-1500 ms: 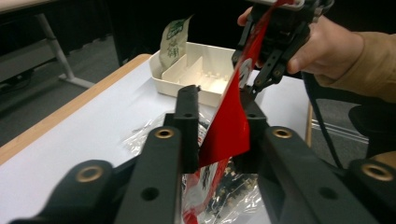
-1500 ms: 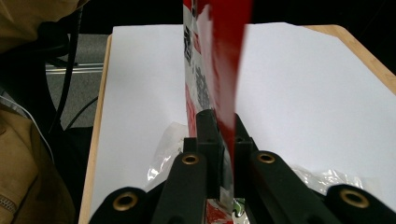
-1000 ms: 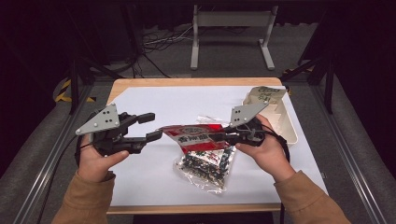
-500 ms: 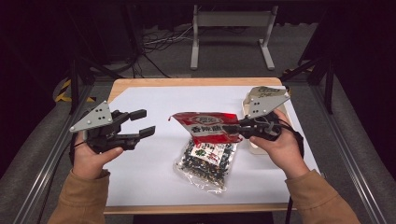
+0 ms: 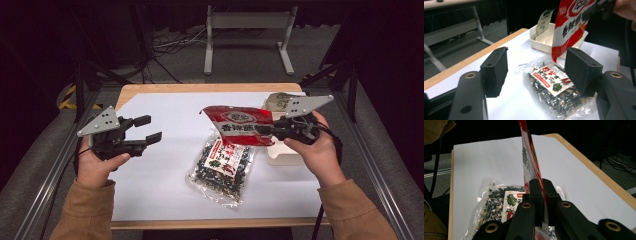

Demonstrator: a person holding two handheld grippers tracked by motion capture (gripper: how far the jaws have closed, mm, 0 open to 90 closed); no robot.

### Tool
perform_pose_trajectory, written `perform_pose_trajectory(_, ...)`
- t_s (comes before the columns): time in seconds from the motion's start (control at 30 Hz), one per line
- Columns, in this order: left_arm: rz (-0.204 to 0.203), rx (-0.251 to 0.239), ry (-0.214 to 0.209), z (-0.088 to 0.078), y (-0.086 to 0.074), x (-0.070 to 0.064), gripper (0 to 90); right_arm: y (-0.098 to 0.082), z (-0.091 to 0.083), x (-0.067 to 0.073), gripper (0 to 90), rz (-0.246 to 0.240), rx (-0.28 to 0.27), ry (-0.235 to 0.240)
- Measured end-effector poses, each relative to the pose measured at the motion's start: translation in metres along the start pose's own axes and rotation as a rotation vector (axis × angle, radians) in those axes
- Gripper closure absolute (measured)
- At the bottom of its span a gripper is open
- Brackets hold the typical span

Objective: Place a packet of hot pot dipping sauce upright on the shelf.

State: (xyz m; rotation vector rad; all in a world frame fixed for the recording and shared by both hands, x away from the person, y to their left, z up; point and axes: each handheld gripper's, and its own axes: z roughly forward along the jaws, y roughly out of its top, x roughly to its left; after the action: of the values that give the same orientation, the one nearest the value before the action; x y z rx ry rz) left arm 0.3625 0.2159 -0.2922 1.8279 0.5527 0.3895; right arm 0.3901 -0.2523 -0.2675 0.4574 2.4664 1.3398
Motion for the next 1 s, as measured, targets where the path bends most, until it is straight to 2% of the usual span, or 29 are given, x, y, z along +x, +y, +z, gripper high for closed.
perform_pose_trajectory(0.73,-0.04,0.029,0.046,-0.003,-0.016,0.013,31.1,-0.021,-0.036,-0.043,88.5,0.057,-0.037,-0.111)
perform_pose_trajectory(1.0,-0.06,0.062,0.065,0.0,-0.021,0.018,30.6,-0.029,-0.043,-0.056,88.4,0.084,-0.049,-0.153)
